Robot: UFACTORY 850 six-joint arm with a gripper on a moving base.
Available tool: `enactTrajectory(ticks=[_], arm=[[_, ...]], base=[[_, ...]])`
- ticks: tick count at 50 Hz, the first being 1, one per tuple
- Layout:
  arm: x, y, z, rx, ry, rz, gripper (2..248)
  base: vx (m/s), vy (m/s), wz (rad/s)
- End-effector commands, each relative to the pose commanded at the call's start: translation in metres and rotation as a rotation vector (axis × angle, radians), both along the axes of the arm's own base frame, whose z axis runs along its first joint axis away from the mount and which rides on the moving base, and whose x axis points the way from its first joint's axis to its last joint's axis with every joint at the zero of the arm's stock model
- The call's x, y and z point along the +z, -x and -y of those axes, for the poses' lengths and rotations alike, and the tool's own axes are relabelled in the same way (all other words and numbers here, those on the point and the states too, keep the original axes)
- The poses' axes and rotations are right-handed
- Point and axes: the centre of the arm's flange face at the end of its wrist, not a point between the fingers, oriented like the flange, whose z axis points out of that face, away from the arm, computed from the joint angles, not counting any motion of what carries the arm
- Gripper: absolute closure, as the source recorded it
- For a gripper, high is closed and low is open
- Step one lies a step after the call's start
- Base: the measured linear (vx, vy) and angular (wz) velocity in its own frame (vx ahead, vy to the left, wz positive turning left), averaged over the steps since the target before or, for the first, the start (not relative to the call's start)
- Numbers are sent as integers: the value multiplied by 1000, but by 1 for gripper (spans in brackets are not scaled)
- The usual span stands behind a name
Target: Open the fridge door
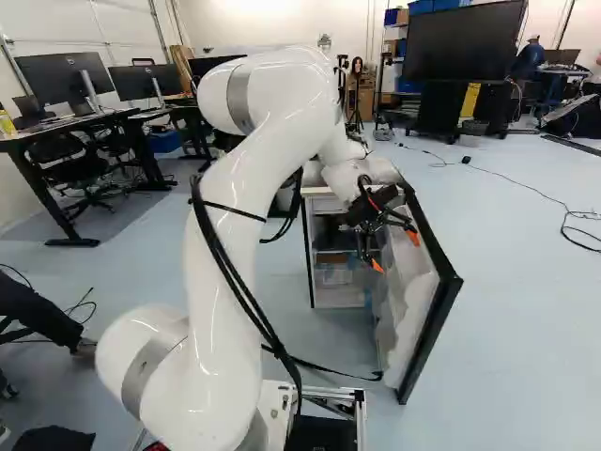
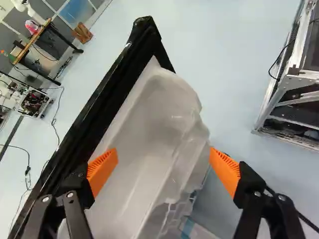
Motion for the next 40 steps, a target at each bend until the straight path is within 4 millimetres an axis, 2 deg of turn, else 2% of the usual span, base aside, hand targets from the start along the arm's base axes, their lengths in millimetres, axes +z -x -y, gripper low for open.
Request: enactTrajectory(ticks=[28, 34, 40], arm=[[5, -19, 62, -79, 31, 73, 3], [5, -20, 67, -84, 33, 77, 3], [5, -19, 62, -78, 31, 72, 3]], base=[[0, 0, 0], [0, 0, 0], [0, 0, 0]])
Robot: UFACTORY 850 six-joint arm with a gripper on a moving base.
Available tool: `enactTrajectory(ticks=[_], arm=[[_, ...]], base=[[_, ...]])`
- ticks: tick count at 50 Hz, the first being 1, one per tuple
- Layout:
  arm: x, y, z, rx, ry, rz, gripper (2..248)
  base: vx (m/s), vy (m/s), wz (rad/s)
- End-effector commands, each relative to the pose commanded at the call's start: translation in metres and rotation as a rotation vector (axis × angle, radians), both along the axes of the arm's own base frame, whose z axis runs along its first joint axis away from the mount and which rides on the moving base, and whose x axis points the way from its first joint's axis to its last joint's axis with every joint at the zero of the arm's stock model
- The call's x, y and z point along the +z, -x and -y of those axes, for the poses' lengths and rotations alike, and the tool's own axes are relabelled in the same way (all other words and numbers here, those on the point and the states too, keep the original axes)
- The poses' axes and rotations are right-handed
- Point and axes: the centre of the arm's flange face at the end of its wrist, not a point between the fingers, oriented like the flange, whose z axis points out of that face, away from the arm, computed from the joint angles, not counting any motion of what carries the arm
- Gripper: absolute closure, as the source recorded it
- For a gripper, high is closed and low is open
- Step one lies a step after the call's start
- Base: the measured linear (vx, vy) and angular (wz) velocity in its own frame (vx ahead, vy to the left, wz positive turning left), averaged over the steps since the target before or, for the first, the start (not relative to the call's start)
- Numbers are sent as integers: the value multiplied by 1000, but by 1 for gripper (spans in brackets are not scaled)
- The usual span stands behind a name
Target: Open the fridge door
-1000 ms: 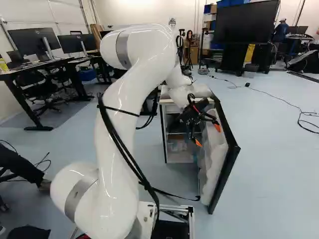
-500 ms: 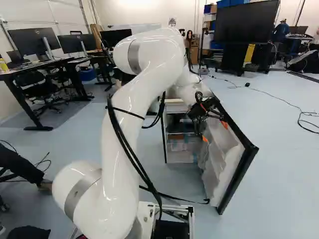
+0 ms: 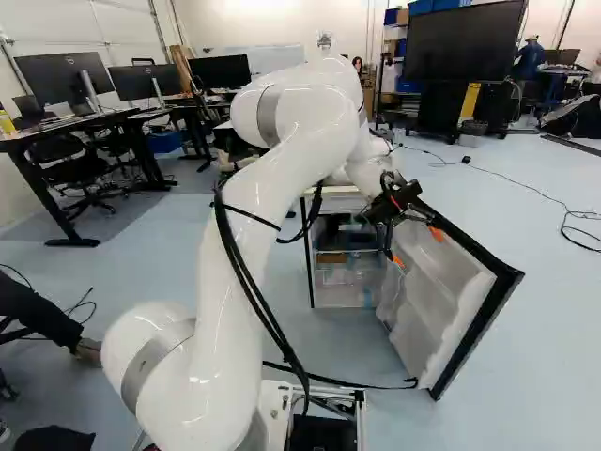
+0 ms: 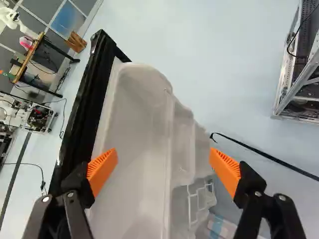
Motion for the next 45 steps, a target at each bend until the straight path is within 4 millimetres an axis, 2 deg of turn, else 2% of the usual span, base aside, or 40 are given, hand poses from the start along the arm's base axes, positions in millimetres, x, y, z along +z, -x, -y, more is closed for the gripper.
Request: enactTrajectory(ticks=[15, 45], arm=[[-1, 6, -29, 67, 3, -42, 3], [5, 15, -84, 352, 97, -158, 3]], base=[[0, 0, 0], [0, 0, 0]])
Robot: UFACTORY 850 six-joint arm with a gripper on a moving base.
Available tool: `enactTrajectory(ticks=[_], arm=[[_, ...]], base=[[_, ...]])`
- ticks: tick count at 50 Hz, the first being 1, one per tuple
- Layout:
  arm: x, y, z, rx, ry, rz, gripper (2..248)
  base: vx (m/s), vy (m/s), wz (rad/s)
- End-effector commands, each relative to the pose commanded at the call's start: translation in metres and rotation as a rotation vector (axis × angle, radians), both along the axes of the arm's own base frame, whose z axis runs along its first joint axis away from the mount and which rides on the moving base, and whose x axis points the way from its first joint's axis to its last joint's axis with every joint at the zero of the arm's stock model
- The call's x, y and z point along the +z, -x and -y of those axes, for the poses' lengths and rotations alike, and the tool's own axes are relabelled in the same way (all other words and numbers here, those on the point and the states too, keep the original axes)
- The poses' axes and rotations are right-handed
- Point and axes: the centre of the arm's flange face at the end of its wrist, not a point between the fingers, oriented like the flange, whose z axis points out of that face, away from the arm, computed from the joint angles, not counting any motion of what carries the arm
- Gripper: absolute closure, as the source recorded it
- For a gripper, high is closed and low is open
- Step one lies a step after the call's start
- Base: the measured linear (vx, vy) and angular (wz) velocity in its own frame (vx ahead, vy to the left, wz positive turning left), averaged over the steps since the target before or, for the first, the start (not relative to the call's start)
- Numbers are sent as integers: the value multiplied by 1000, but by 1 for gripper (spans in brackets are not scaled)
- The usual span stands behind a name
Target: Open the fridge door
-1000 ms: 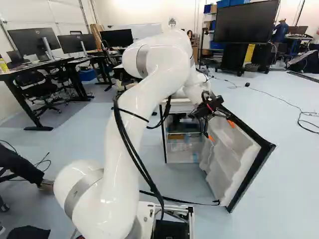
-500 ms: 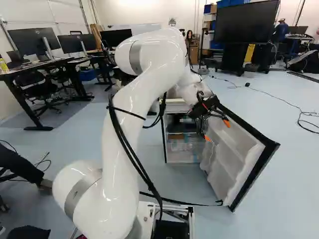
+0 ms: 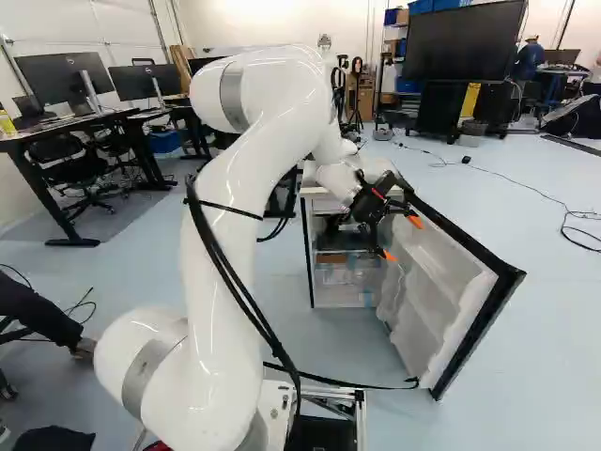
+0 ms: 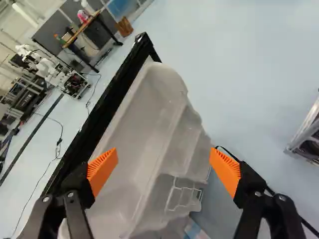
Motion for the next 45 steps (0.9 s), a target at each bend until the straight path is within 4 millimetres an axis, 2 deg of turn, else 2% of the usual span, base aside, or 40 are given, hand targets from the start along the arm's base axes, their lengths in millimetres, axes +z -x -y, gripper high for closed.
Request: enactTrajectory(ticks=[15, 45], arm=[[3, 15, -23, 139, 44, -59, 3], [13, 53, -33, 379, 137, -160, 3]], base=[[0, 0, 0], [0, 0, 0]])
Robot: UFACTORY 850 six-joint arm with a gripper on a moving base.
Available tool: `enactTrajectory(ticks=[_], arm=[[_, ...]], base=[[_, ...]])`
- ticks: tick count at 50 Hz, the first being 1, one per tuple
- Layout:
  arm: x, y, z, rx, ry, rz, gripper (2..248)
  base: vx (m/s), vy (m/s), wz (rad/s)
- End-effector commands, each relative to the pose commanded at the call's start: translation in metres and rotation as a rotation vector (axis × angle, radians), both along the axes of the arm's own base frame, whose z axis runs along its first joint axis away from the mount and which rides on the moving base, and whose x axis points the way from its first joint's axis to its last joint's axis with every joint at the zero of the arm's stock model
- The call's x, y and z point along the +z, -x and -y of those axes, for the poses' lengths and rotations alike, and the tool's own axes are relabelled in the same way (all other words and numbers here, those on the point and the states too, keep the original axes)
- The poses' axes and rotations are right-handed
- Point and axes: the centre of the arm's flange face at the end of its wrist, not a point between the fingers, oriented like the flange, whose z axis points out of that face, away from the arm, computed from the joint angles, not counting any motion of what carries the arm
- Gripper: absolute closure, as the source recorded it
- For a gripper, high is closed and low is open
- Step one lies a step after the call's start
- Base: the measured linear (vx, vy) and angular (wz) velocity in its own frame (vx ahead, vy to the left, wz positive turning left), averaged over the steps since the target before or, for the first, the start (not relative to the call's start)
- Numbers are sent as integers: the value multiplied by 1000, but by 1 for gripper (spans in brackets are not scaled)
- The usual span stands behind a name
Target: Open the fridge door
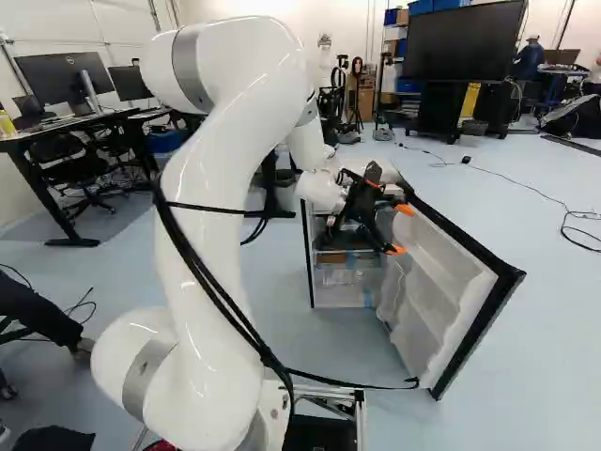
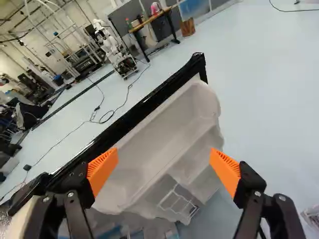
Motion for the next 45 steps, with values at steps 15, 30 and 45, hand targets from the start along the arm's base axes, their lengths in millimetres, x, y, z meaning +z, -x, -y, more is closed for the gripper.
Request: enactTrajectory(ticks=[15, 30, 45], arm=[[5, 18, -5, 128, 40, -42, 3], [8, 36, -11, 266, 52, -79, 3], [9, 53, -20, 411, 44, -115, 3]], base=[[0, 0, 0], [0, 0, 0], [0, 0, 0]])
